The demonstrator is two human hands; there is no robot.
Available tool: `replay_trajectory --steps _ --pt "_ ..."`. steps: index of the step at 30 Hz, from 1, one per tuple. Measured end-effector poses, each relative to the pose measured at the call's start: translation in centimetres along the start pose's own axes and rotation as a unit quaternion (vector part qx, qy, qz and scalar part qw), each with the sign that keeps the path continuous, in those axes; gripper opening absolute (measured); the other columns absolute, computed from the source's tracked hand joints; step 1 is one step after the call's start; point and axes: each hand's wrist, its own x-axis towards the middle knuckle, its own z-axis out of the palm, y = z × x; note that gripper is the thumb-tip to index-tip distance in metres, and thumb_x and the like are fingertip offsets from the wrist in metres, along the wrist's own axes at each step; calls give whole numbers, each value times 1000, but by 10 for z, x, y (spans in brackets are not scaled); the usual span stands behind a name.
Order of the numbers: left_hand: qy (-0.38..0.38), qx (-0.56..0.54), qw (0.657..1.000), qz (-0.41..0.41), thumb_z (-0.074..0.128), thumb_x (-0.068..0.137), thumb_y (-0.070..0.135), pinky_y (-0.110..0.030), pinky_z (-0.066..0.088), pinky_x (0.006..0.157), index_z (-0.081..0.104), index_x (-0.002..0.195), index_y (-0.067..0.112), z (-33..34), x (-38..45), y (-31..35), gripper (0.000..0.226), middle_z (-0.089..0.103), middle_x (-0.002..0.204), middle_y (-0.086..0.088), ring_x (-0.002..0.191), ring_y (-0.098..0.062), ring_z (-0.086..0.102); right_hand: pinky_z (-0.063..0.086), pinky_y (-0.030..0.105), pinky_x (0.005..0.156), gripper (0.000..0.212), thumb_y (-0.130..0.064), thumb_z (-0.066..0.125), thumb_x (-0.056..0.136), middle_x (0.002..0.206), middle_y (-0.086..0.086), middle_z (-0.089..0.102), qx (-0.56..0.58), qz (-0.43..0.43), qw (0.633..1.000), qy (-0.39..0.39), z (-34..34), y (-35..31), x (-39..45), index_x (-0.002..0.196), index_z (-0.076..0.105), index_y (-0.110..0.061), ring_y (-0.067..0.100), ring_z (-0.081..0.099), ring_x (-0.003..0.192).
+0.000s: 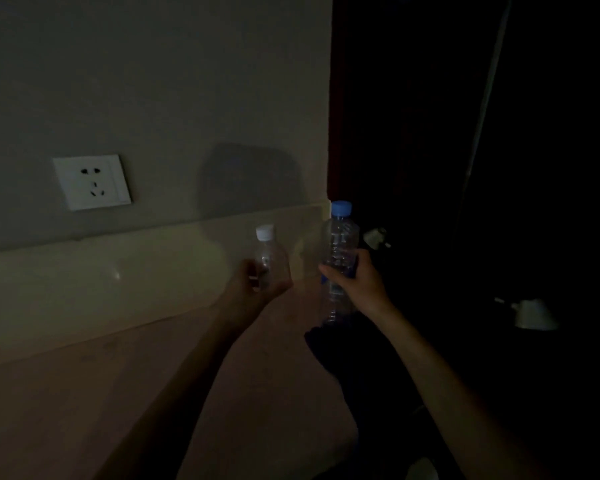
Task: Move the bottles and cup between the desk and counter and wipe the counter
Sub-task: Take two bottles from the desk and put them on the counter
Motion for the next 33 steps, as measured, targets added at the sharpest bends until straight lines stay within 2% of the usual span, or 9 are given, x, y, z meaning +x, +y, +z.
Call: replay_trajectory --steps 4,8,12,16,21,24,27,30,33 --pt "23 48 998 -18 90 65 25 -25 47 60 40 79 28 26 32 -22 52 55 89 0 78 -17 56 52 39 88 53 -33 79 77 119 8 58 -33 2 999 -16 13 33 55 116 48 -15 25 60 107" --pt "41 85 995 -25 88 67 23 -23 45 62 38 77 27 50 55 -34 51 53 91 0 80 -17 54 46 31 82 50 -24 77 79 112 5 57 -22 -13 999 -35 24 49 99 117 49 -10 25 59 108" --pt "83 100 991 -13 90 63 19 -25 46 65 42 81 22 72 76 -44 52 53 89 -3 82 -17 53 45 42 99 67 -26 79 76 130 17 50 -69 -17 997 -26 34 62 134 131 49 -3 32 53 119" --pt "82 133 988 -18 89 62 33 -17 37 62 46 91 17 87 95 -53 54 53 97 -5 84 -14 50 42 36 100 64 -11 77 78 131 21 48 -24 -23 999 -28 41 70 148 132 45 2 34 51 121" --pt "112 136 984 -12 81 57 54 -17 35 62 48 89 11 95 101 -60 62 56 93 -11 79 -16 51 40 30 93 65 -8 78 76 129 21 53 21 -25 999 -18 38 78 153 130 42 3 33 53 119" --pt "103 147 983 -34 82 60 56 -16 37 62 53 93 8 95 104 -68 65 58 96 -14 81 -15 56 41 29 92 71 -6 80 73 128 21 53 31 -32 999 -15 37 77 152 130 40 4 30 55 116" --pt "86 152 983 -46 85 61 55 -23 49 67 54 103 11 94 99 -65 69 58 106 -12 91 -23 64 41 28 88 71 -3 81 71 122 17 52 35 -47 998 -15 32 80 149 128 39 5 23 54 109" --pt "89 169 980 -59 90 61 36 -40 55 86 42 126 3 90 81 -50 86 46 125 -11 104 -26 58 41 25 84 73 -4 83 69 115 6 48 37 -60 997 -10 24 79 144 127 39 4 20 53 105" --pt "116 189 970 -102 91 60 38 -39 54 87 37 134 2 76 57 -41 98 46 127 -12 107 -27 57 41 27 85 76 -12 85 68 114 5 45 48 -50 997 29 12 79 138 126 39 2 20 51 103"
